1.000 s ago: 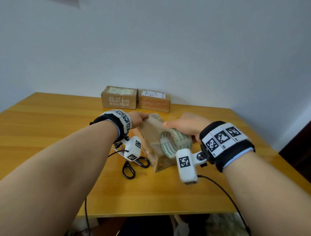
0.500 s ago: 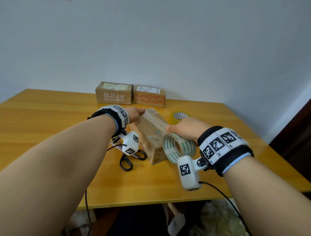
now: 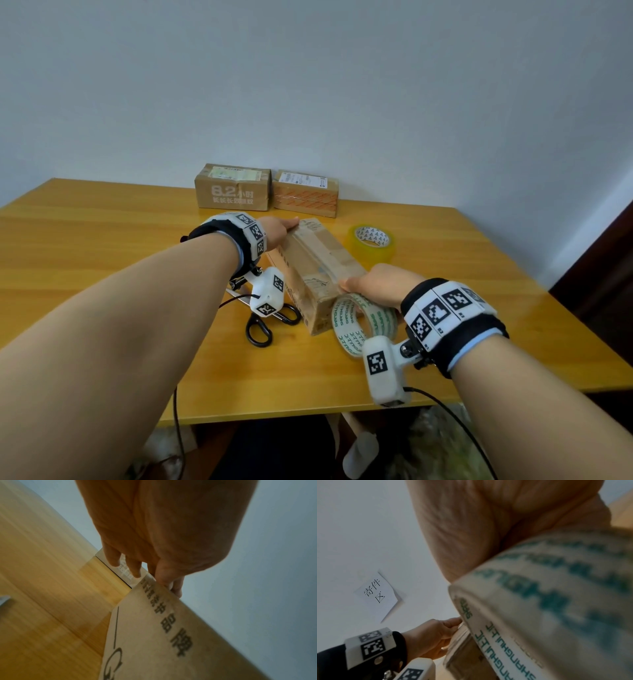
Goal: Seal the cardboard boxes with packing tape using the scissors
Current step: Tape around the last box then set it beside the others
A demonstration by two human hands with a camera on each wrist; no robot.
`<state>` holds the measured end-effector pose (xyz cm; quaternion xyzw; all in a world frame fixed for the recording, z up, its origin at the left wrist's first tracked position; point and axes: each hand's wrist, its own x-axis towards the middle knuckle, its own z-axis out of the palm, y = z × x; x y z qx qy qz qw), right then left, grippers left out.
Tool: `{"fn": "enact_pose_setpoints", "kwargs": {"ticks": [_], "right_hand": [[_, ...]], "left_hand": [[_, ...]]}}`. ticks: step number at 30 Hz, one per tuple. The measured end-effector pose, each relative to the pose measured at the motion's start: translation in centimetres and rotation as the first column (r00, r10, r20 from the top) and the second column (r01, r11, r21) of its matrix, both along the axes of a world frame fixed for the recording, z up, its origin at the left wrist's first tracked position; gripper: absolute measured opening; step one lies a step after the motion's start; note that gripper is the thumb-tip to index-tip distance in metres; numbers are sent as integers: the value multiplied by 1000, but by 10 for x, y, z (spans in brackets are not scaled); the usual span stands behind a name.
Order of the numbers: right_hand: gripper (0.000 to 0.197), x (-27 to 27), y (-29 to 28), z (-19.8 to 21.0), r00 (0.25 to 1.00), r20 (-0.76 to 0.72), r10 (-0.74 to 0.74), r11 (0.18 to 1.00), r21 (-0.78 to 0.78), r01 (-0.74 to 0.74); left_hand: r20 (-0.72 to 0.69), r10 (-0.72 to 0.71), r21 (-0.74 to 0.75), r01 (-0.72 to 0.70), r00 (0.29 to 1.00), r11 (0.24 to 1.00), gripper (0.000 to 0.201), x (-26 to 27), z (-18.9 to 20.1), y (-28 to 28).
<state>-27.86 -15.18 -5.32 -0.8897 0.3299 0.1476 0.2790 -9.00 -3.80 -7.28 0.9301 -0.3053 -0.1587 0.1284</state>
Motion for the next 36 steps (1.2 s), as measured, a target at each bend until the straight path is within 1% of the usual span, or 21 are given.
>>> {"fn": "enact_pose_setpoints", "kwargs": {"ticks": [2,4,7,11,14,16,17,19,23,26,30,32,34,36], "right_hand": [[33,1,0,1,1000,-8,18,1000,-19,-18],[31,2,0,1,999,-17,33,999,-26,-34],[30,3,0,2,999,-12,37,999,-28,-38],[31,5,-2,1,998,-19,57,997,-48,-58],[30,5,-3,1,998,-29,57,997,-42,-58],[30,4,-4,1,998,-20,52,998,-36,-52],[31,4,-4,1,999,-15,49,998,-34,-49],[32,3,-5,1,999,-4,42,999,-29,-42],[36,1,-4,-3,1000,13,23,999,-46,-22],[36,1,-4,-5,999,30,22,999,-45,-21],[39,3,-6,-3,999,-8,47,995,-87,-47],[41,5,-7,-2,999,-17,51,993,-108,-53],[41,10,-7,-5,1000,6,30,995,-97,-30],[41,15,-7,-10,998,58,-2,998,-63,6]], "left_hand": [[63,-26,101,19,998,995,59,-1,0,-1],[158,-86,197,54,984,979,66,0,0,-2],[245,-192,216,139,950,966,65,-3,-1,-4],[245,-252,195,207,936,959,57,-11,1,-4],[188,-312,192,276,931,942,49,-21,4,-4],[153,-337,223,300,929,927,42,-34,6,-3],[125,-349,241,313,929,919,46,-39,6,-2],[78,-369,270,337,926,902,68,-47,7,-1],[65,-385,382,334,921,862,106,-50,7,-4],[37,-394,412,345,918,843,122,-51,8,-4],[-15,-401,418,370,916,830,137,-56,7,1],[-5,-420,404,386,908,829,132,-62,7,1],[30,-443,366,403,896,839,117,-66,10,-1],[45,-457,326,420,888,847,101,-66,13,-2]]}}
